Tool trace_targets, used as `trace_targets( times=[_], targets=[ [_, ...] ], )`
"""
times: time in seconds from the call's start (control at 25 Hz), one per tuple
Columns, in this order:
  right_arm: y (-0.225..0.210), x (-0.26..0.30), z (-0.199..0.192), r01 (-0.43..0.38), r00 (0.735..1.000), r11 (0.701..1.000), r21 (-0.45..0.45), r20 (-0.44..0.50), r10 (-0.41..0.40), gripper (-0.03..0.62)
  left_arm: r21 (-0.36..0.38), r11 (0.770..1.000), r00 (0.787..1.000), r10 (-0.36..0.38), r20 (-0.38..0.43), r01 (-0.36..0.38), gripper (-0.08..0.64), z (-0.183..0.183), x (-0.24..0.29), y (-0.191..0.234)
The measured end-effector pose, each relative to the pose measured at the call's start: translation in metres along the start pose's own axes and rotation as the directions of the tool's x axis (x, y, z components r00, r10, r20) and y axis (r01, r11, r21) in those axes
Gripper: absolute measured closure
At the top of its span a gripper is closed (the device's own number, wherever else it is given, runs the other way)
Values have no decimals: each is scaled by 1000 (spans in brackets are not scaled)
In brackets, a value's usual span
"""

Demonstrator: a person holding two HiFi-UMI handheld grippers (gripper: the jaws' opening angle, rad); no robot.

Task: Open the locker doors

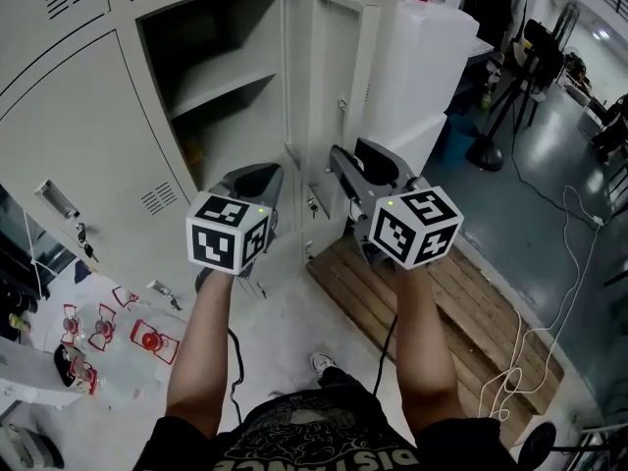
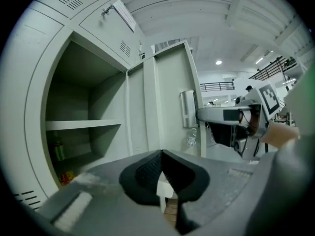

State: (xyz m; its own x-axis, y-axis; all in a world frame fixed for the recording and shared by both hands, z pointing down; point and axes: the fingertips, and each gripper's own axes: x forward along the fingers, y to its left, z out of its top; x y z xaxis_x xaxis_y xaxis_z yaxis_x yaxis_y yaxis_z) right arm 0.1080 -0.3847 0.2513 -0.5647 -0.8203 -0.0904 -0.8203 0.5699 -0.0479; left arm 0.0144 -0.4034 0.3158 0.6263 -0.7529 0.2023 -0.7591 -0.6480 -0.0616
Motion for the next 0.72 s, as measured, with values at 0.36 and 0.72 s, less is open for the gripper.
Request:
trace_targets(
  times=[0.36,0.72],
  targets=[
    [-61,-16,6,78,997,997,5,5,-78,492,14,998,998,-61,13,60,557,17,52,-30],
    [-109,-17,8,102,995,995,0,-1,-102,497,18,997,997,-76,15,76,557,26,91,-43]
  ],
)
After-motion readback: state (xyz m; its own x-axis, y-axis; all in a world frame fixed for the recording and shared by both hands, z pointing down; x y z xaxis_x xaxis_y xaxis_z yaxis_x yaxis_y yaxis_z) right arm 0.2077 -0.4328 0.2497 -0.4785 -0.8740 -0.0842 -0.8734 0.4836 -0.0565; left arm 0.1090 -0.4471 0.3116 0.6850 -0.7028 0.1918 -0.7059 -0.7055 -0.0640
